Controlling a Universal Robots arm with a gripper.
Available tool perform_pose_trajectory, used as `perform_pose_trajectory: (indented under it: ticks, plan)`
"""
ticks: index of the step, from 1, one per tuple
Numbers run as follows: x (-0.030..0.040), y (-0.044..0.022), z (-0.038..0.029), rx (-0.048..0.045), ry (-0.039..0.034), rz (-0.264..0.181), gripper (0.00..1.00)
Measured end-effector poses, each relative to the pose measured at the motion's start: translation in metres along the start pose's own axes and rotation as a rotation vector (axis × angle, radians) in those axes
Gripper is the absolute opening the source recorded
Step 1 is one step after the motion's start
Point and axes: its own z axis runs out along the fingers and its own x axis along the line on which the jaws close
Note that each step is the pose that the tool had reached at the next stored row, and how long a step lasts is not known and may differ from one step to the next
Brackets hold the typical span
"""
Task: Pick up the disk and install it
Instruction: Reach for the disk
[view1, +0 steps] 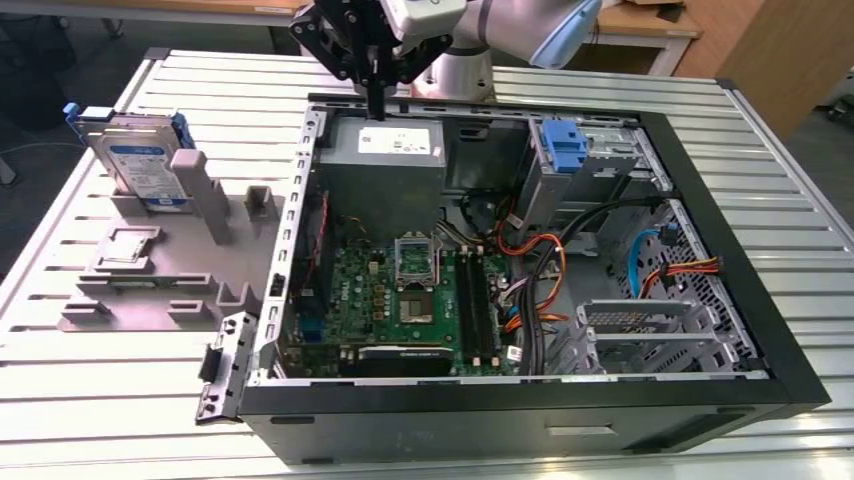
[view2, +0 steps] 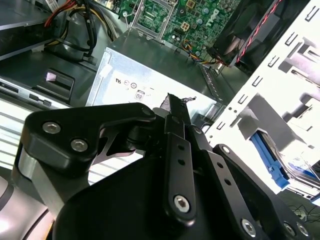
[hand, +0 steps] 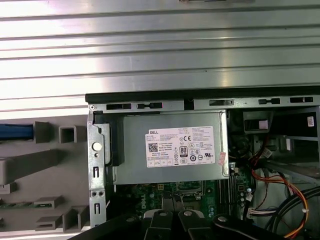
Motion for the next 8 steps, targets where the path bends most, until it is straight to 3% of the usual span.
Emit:
perform_pose_trajectory:
  ticks: [8]
  plan:
    - [0.0011, -0.0001, 0.0000, -0.0001, 0.0000, 0.000, 0.11]
